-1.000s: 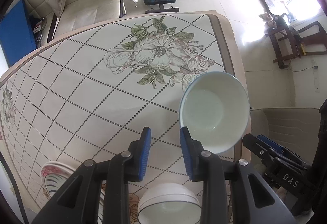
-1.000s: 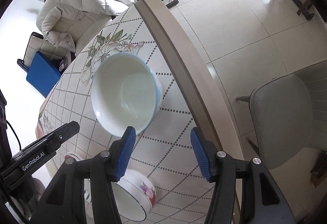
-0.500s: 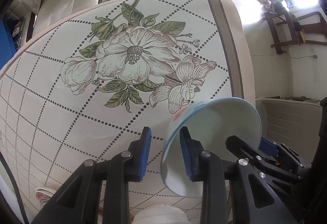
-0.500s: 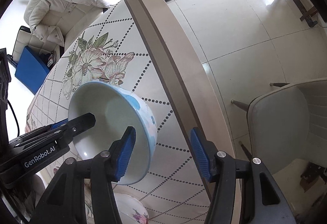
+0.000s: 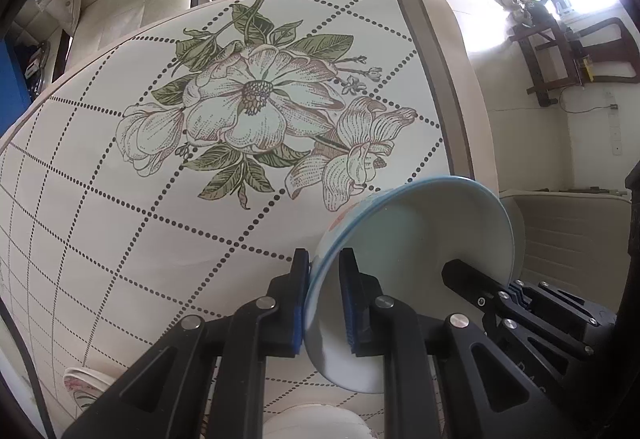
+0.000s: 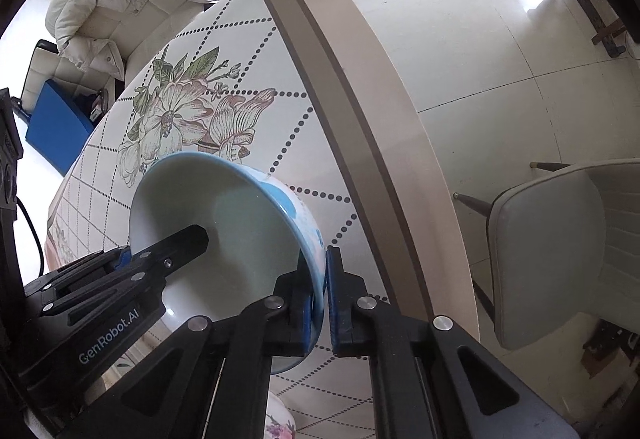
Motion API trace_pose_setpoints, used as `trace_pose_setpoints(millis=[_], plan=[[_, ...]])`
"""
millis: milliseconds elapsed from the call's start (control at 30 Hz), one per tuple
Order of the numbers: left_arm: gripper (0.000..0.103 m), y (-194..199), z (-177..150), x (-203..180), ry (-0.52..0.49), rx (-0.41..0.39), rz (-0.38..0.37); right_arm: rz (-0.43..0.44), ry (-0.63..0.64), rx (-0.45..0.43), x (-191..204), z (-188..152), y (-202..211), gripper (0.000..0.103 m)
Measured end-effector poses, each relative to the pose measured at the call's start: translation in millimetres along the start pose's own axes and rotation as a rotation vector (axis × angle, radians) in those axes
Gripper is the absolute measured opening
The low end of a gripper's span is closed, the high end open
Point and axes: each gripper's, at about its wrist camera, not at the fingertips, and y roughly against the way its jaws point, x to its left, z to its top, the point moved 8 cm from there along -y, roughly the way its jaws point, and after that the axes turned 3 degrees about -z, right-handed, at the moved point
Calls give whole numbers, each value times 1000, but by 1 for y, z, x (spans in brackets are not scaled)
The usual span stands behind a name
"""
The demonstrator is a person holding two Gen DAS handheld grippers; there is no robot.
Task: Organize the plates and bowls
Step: 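Lift the polka-dot bowl with both tools and carry it to the bowl stack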
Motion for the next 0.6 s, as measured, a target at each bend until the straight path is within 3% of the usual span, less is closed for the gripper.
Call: trace_pose_setpoints(millis=[367, 600], plan=[[13, 47, -23, 10, 10, -74, -14, 51, 19, -11, 16, -21, 29, 8], [13, 84, -49, 12, -28, -141, 22, 79, 48, -44, 33, -50, 63, 8]])
